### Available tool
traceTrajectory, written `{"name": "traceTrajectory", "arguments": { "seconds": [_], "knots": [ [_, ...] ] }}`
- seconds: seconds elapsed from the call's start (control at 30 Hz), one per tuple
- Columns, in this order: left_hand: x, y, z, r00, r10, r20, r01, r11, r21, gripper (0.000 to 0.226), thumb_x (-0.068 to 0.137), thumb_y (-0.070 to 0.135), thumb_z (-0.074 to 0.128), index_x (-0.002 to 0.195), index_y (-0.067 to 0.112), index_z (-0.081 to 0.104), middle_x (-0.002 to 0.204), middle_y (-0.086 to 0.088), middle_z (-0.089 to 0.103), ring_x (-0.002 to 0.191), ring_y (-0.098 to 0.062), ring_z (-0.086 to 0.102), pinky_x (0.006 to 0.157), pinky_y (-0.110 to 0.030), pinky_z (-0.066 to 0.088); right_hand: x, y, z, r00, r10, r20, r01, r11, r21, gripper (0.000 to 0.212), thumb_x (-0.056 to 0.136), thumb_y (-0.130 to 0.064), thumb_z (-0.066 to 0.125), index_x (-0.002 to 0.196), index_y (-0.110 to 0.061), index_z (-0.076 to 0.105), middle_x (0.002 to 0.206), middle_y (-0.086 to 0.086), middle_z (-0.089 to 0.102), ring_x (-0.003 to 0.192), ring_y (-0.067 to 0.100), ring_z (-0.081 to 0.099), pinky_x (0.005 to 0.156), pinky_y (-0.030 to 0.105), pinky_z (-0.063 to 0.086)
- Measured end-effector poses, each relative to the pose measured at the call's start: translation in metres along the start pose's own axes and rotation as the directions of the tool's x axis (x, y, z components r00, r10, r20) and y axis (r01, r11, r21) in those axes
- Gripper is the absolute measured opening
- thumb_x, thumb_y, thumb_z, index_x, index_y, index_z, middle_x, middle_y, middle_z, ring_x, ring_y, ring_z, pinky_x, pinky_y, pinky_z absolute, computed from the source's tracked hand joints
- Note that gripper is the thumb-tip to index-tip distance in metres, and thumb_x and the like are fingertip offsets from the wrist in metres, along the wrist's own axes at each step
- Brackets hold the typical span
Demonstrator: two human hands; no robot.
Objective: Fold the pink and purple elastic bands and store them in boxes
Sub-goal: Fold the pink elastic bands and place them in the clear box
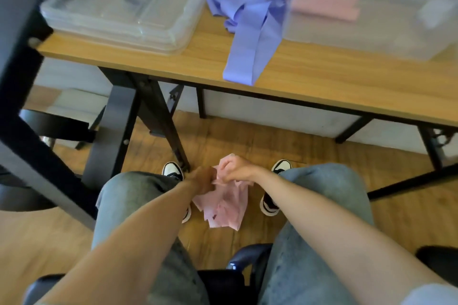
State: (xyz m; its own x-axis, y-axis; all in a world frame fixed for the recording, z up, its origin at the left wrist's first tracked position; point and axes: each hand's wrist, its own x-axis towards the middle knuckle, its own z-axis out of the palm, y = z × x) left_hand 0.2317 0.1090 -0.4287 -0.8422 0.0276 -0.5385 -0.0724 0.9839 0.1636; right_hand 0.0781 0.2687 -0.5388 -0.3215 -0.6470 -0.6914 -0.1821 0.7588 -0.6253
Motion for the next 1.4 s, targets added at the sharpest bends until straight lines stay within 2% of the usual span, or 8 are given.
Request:
{"name": "traceTrajectory", "arguments": {
  "seconds": [0.2,0.4,0.57,0.7,0.93,1.1,1.27,1.4],
  "knots": [
    [-0.013,-0.007,-0.023,0.975,-0.124,-0.184,0.060,0.946,-0.319,0.024,0.090,0.013,0.072,0.084,0.033,0.062,0.097,0.008,0.066,0.091,-0.014,0.065,0.080,-0.025,0.056,-0.147,-0.118,-0.009,0.997,0.070,-0.031,-0.069,0.997,0.042,0.017,0.081,-0.032,0.086,0.088,-0.026,0.071,0.090,-0.007,0.067,0.086,0.012,0.063,0.078,0.032,0.055],
    [-0.007,-0.008,-0.025,0.971,-0.107,-0.215,0.027,0.938,-0.346,0.015,0.092,0.012,0.071,0.087,0.026,0.071,0.100,0.003,0.069,0.093,-0.018,0.066,0.088,-0.033,0.060,-0.153,-0.112,-0.014,0.979,0.116,-0.165,-0.107,0.992,0.062,0.032,0.097,-0.042,0.067,0.069,-0.036,0.052,0.081,-0.011,0.054,0.083,0.014,0.056,0.074,0.028,0.044],
    [0.000,-0.002,-0.018,0.921,-0.309,-0.236,0.132,0.820,-0.556,0.012,0.099,0.019,0.064,0.104,0.019,0.075,0.102,0.001,0.070,0.086,-0.017,0.067,0.081,-0.029,0.061,-0.149,-0.101,-0.017,0.972,0.154,-0.178,-0.106,0.961,0.257,0.033,0.097,-0.052,0.064,0.117,-0.026,0.062,0.121,-0.005,0.060,0.120,0.016,0.054,0.105,0.034,0.044],
    [0.000,0.017,-0.030,0.881,-0.472,0.005,0.199,0.361,-0.911,0.028,0.101,0.033,0.062,0.121,0.015,0.056,0.114,-0.008,0.065,0.090,-0.025,0.068,0.070,-0.034,0.061,-0.149,-0.093,-0.015,0.969,0.141,-0.202,-0.017,0.856,0.517,0.065,0.085,-0.038,0.083,0.140,-0.025,0.051,0.133,0.000,0.059,0.120,0.020,0.061,0.092,0.035,0.059],
    [-0.012,0.046,-0.043,0.985,-0.028,0.172,0.151,-0.357,-0.922,0.040,0.110,0.040,0.036,0.113,0.007,0.059,0.110,-0.017,0.064,0.093,-0.024,0.066,0.079,-0.035,0.061,-0.146,-0.096,-0.022,0.945,0.150,-0.290,0.085,0.744,0.662,0.055,0.090,-0.027,0.076,0.140,-0.032,0.055,0.135,-0.002,0.063,0.123,0.023,0.062,0.100,0.043,0.058],
    [-0.012,0.047,-0.037,0.982,-0.054,0.181,0.159,-0.287,-0.945,0.059,0.101,0.062,0.030,0.134,0.020,0.055,0.132,-0.011,0.066,0.120,-0.032,0.064,0.105,-0.050,0.051,-0.153,-0.097,-0.028,0.918,0.173,-0.356,0.156,0.670,0.726,0.033,0.102,-0.012,0.060,0.131,-0.026,0.065,0.128,0.008,0.069,0.114,0.027,0.068,0.087,0.039,0.057],
    [-0.018,0.044,-0.045,0.998,-0.012,0.064,0.064,-0.025,-0.998,0.077,0.074,0.048,0.085,0.137,0.017,0.054,0.135,-0.009,0.060,0.123,-0.029,0.061,0.101,-0.049,0.056,-0.157,-0.102,-0.032,0.910,0.226,-0.347,0.111,0.674,0.730,0.036,0.108,-0.039,0.050,0.141,-0.027,0.058,0.136,0.007,0.066,0.120,0.028,0.066,0.104,0.050,0.053],
    [-0.018,0.037,-0.056,0.982,-0.163,-0.091,-0.102,-0.059,-0.993,0.044,0.091,0.029,0.077,0.130,0.016,0.061,0.127,-0.011,0.065,0.118,-0.032,0.065,0.093,-0.056,0.059,-0.170,-0.107,-0.042,0.858,0.270,-0.437,0.153,0.677,0.720,0.022,0.111,-0.032,0.046,0.114,-0.025,0.066,0.115,0.007,0.072,0.096,0.021,0.068,0.087,0.035,0.057]
  ]
}}
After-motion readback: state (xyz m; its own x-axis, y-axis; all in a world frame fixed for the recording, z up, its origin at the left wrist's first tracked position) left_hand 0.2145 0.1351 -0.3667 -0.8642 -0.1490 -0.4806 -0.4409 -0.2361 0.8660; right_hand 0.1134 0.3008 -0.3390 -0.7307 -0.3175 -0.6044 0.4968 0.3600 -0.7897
